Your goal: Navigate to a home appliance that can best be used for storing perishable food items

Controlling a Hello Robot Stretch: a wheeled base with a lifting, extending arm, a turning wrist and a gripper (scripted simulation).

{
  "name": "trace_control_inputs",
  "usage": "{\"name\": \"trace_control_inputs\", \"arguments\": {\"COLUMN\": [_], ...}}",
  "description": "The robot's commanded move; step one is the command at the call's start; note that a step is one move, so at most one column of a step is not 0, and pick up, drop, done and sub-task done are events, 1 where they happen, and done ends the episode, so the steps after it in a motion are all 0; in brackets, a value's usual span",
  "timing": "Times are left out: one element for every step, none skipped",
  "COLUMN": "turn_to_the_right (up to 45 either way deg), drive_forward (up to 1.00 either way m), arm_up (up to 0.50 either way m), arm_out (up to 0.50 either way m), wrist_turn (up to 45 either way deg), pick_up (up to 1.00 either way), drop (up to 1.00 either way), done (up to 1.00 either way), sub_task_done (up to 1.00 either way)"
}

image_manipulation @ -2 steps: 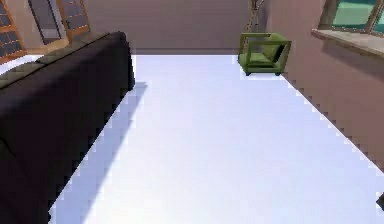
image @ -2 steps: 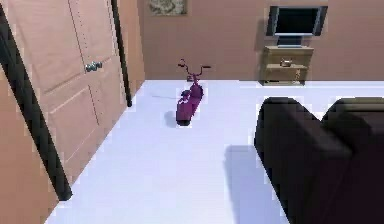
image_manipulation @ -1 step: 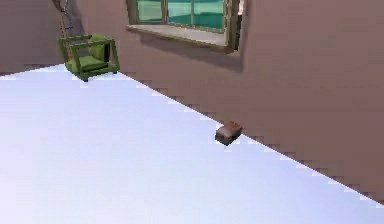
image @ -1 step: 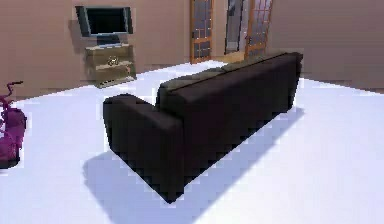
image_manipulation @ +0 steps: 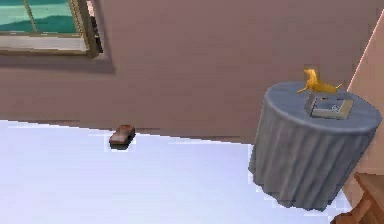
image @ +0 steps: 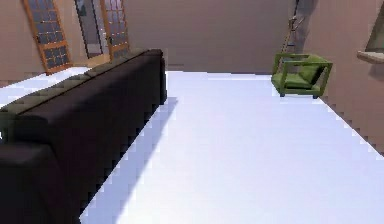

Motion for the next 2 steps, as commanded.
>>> {"name": "trace_control_inputs", "arguments": {"turn_to_the_right": [0.0,3.0], "drive_forward": [0.05,0.0], "arm_up": [0.0,0.0], "arm_out": [0.0,0.0], "wrist_turn": [0.0,0.0], "pick_up": [0.0,0.0], "drop": [0.0,0.0], "done": [0.0,0.0], "sub_task_done": [0.0,0.0]}}
